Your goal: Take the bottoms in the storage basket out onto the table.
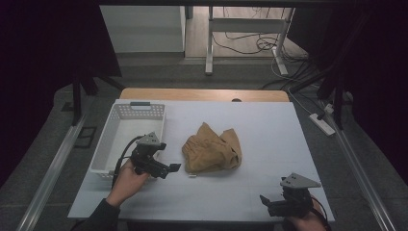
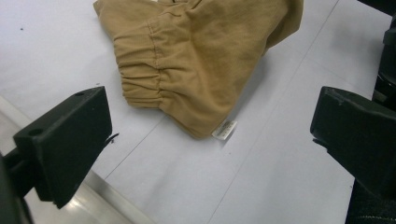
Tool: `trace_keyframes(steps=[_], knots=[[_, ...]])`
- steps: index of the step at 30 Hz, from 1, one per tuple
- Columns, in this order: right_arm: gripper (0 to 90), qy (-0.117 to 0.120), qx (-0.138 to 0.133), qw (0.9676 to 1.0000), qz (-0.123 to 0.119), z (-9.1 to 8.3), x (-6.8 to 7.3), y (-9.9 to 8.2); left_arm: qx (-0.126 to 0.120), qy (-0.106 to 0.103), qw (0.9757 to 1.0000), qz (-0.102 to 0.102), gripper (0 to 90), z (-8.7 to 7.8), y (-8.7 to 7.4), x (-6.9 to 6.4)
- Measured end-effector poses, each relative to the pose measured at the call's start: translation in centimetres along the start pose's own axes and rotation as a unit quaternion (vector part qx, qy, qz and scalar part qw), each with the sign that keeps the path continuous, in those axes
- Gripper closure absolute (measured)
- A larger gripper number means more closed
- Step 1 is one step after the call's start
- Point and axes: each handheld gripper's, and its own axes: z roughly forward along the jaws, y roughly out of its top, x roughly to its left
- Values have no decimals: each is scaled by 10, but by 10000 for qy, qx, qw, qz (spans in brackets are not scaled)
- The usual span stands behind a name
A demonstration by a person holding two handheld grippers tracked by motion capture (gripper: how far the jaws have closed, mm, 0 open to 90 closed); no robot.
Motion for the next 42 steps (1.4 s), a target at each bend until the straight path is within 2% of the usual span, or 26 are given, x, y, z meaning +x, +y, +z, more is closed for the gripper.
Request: trace_keyframes(steps=[13, 25, 42], knots=[[21, 3, -7, 10000, 4, 0, 0, 0, -59, 80, 9999, -84, 6, -7, -8, 0], [20, 20, -15, 10000, 23, 0, -1, 0, -100, 40, 9996, -245, 0, -14, -19, 3], [20, 22, -23, 10000, 42, 0, -1, 0, -177, 110, 9989, -424, 0, -27, -39, 1]])
